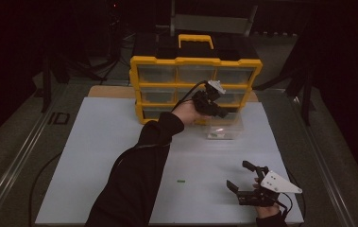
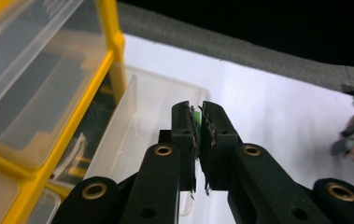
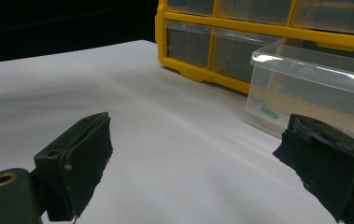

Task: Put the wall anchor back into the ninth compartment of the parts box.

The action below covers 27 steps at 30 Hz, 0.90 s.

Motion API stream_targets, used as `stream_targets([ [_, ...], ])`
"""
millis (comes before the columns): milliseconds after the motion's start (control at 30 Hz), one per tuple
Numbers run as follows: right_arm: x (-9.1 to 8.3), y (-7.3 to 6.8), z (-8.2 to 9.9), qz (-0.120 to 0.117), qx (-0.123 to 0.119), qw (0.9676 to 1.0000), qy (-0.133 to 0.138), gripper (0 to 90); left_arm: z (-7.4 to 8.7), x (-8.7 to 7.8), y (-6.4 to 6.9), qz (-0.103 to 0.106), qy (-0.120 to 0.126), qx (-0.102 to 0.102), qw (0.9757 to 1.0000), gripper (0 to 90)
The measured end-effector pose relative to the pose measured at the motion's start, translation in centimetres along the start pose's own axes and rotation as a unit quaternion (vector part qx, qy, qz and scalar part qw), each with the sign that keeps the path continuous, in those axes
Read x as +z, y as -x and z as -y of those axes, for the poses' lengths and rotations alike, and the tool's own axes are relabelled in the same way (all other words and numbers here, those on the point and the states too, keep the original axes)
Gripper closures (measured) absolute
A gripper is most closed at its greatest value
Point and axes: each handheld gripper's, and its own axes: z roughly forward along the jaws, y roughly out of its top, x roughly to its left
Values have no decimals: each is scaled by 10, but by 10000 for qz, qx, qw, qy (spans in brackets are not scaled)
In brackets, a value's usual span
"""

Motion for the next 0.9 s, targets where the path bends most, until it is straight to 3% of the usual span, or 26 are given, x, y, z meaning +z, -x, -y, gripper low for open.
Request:
stream_targets([
  [333,0,0,0,-15,-6,10000,-8,82,7,17,-7,-193,-260,-288,9991,852],
  [600,1,0,1,-44,0,10000,-33,82,14,26,-11,-319,-445,-356,9979,843],
  [667,1,0,1,-43,15,10000,-39,82,14,25,-11,-447,-404,-409,9973,767],
  [900,1,0,1,-52,10,10000,-36,82,14,14,-8,-512,-415,-454,9968,480],
])
